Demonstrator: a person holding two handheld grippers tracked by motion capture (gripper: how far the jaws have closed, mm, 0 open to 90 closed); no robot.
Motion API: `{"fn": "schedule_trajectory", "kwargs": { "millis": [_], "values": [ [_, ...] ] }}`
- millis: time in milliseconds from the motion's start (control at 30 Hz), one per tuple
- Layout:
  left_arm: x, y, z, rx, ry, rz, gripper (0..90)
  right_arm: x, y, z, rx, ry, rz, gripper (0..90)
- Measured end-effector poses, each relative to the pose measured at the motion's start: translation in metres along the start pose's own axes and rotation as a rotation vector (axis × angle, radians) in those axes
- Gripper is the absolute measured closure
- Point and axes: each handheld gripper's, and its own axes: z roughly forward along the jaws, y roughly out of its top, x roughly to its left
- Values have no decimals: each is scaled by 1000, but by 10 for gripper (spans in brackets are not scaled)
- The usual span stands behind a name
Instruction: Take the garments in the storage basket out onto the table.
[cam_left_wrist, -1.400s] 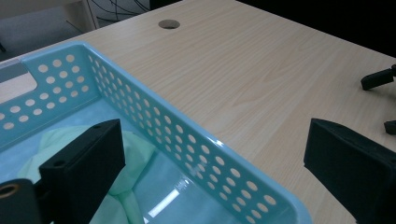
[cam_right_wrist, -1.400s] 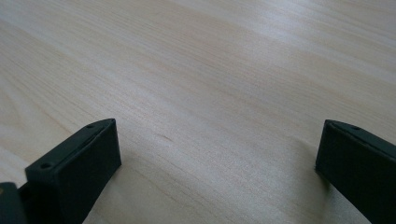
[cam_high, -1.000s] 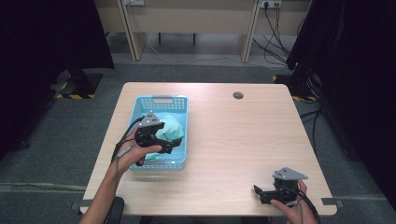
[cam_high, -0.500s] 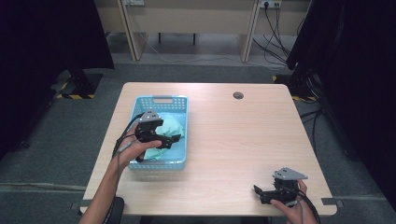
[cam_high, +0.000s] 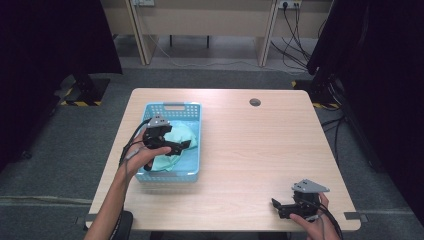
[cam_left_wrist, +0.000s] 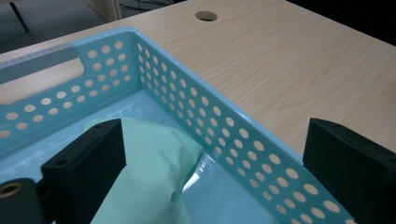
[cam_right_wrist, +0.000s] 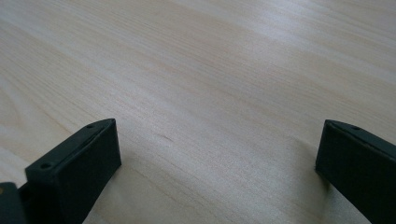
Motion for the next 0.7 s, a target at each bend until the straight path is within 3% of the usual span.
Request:
{"fn": "schedule_trajectory", "kwargs": {
  "millis": [433, 633, 667, 700],
  "values": [
    [13, -4, 12, 37, 8, -17, 54, 0, 0, 0, 0, 0, 0, 2],
    [20, -7, 17, 47, 27, -26, 56, 0, 0, 0, 0, 0, -1, 2],
    [24, -11, 22, 61, 53, -16, 58, 0, 0, 0, 0, 0, 0, 2],
    [24, -11, 22, 61, 53, -16, 60, 0, 0, 0, 0, 0, 0, 2]
  ]
}}
